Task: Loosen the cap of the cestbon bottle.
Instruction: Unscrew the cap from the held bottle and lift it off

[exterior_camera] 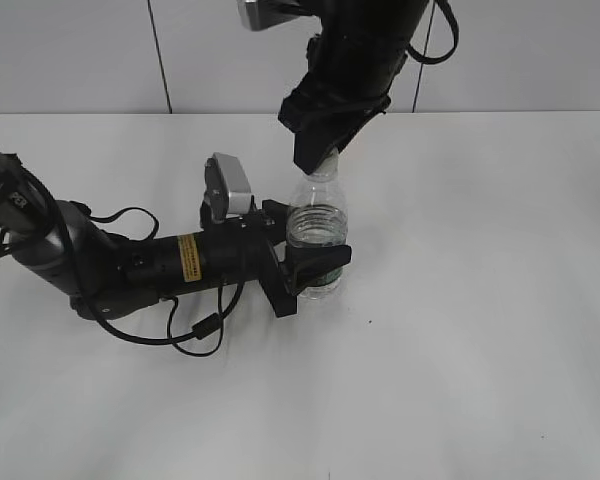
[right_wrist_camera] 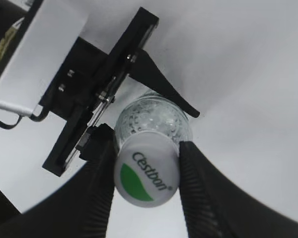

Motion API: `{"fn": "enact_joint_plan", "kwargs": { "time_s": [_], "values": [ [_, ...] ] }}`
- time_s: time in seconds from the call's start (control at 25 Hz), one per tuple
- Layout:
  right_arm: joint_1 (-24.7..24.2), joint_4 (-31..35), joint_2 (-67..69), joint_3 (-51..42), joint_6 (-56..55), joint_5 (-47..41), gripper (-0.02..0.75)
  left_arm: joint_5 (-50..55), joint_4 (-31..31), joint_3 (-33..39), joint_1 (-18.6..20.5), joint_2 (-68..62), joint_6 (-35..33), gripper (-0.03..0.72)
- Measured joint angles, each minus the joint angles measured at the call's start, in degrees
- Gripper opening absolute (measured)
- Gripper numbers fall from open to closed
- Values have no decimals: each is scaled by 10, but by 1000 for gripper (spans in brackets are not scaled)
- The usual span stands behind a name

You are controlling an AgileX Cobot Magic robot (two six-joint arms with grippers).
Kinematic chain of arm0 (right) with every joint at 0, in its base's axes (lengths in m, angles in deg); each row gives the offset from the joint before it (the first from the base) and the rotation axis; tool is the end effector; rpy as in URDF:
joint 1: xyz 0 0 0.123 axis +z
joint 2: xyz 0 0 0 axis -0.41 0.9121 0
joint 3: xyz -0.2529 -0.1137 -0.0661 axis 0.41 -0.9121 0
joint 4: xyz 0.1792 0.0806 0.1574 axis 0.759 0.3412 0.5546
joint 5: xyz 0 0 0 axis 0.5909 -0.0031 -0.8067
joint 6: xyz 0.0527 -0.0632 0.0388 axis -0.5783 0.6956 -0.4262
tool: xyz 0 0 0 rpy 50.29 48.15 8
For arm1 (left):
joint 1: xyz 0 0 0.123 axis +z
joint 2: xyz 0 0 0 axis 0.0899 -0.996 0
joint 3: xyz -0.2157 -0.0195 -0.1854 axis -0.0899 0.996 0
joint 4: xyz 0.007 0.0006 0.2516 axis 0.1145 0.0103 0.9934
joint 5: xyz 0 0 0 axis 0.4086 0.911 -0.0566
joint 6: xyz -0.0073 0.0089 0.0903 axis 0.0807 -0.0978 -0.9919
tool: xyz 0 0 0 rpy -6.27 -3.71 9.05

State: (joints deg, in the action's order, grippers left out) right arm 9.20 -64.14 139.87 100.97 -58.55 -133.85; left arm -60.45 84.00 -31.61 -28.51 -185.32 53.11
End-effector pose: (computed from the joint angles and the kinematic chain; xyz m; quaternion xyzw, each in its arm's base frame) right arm 0.3617 0.2592 0.2652 -0.4524 0.8768 0.1097 0.1207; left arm 0.3342 -0.2214 0.0504 0.4262 0.6040 -0.4284 0.5197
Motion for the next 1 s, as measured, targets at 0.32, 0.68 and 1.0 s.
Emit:
{"fn": "enact_joint_plan", "kwargs": {
  "time_s": [0.32, 0.68, 1.0],
  "values": [
    [0, 3, 0, 3, 220, -2, 300, 0, 0, 0, 0, 0, 0, 409],
    [0, 3, -4, 4, 376, -2, 300, 1, -1, 0, 0, 0, 1, 409],
    [4, 17, -49, 2, 452, -2, 295, 0, 0, 0, 0, 0, 0, 409]
  ]
}}
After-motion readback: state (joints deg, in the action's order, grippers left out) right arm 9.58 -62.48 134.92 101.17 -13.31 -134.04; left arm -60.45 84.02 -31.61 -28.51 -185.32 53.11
